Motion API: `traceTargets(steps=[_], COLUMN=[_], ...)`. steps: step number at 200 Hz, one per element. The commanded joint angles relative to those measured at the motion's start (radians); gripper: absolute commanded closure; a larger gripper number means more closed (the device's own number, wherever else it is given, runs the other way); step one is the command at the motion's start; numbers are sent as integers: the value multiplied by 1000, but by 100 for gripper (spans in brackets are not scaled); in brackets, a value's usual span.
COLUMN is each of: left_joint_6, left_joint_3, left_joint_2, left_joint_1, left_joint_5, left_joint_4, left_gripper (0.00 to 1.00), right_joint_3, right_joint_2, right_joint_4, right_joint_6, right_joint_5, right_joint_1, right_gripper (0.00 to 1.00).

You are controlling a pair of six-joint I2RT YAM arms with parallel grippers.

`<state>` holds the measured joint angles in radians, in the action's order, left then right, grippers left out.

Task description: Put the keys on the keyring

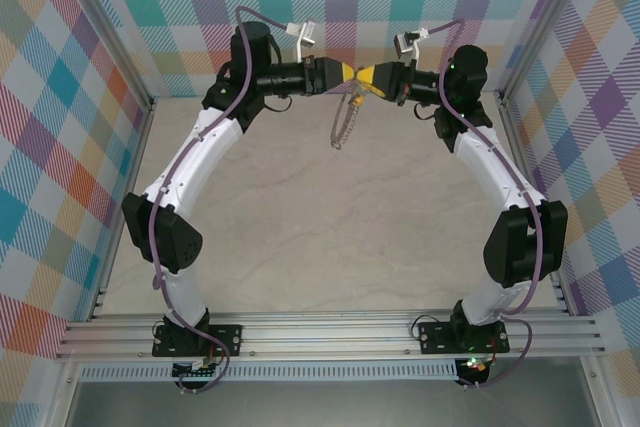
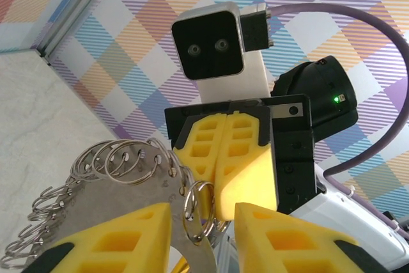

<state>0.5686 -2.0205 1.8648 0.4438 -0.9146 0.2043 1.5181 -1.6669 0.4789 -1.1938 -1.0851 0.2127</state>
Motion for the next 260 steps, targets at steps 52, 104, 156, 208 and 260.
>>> traceTargets(steps=[52,104,156,208,260], left_joint_6=[21,53,132,201,207], left_joint_3=[-43,-41,46,163,168], left_joint_2=[20,20,-37,-101,-105], left_joint_1=[21,25,31,32,41], left_joint_5=[-25,-11,105,155,145], left_joint_4=[-55,-101,-194,-315,-327], left_gripper=[82,100,100,100,100], right_joint_3=[-5,-15,-91,-174,-191], right_joint_2=[39,43,100,147,151], right_joint_4=[58,38,6,12,13], right_joint_6=[2,16,47,53,49], right_joint_5=[3,-2,54,102,119], right_joint_1=[1,0,-1,-1,-1], right_gripper=[100,100,59,62,73])
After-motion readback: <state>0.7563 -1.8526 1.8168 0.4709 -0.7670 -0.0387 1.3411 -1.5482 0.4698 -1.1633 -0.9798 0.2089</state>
